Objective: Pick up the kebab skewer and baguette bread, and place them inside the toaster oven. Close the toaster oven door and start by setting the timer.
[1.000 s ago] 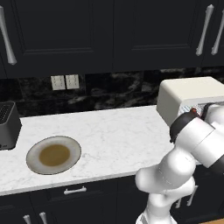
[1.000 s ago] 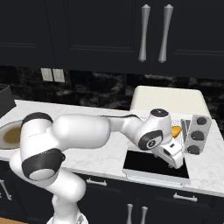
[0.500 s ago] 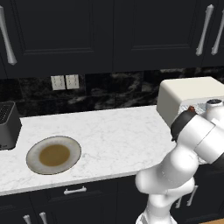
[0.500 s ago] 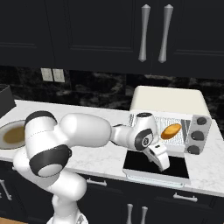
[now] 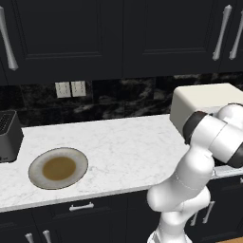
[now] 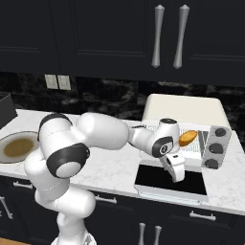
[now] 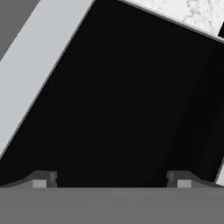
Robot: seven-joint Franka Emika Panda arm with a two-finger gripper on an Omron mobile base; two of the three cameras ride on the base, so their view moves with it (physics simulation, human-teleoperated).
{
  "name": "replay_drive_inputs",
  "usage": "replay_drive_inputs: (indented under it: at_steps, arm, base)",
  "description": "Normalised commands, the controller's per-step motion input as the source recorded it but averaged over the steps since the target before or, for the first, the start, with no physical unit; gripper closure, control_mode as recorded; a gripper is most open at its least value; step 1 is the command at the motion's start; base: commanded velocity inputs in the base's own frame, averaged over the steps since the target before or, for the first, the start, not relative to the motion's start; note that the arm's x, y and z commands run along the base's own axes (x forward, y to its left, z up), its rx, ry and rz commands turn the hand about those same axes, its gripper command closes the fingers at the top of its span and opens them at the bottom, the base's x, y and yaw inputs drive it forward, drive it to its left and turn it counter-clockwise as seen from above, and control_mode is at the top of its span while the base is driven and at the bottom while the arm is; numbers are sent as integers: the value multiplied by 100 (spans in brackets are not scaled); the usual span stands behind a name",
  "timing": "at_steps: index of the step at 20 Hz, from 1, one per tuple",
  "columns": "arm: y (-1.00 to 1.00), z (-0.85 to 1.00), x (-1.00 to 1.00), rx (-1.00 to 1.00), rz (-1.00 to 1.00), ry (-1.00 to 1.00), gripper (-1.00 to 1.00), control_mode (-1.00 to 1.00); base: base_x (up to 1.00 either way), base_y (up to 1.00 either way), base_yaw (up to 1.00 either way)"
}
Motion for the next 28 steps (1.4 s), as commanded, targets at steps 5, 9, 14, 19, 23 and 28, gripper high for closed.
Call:
replay_drive_inputs:
  at_steps: [5,9,14,19,23,28]
  arm:
    - [0,2,60,8,-16,0,-100,-100]
    - [0,-3,36,1,-13,-2,-100,-100]
    - [0,-1,4,1,-6,-6,-100,-100]
    - [12,0,-85,0,0,-10,-100,-100]
    - [8,18,-100,0,20,-2,-100,-100]
    - [15,0,-100,-5,50,4,-100,-100]
  base:
    - [0,0,0]
    - [0,0,0]
    - [0,0,0]
    - [0,0,0]
    - [0,0,0]
    - [0,0,0]
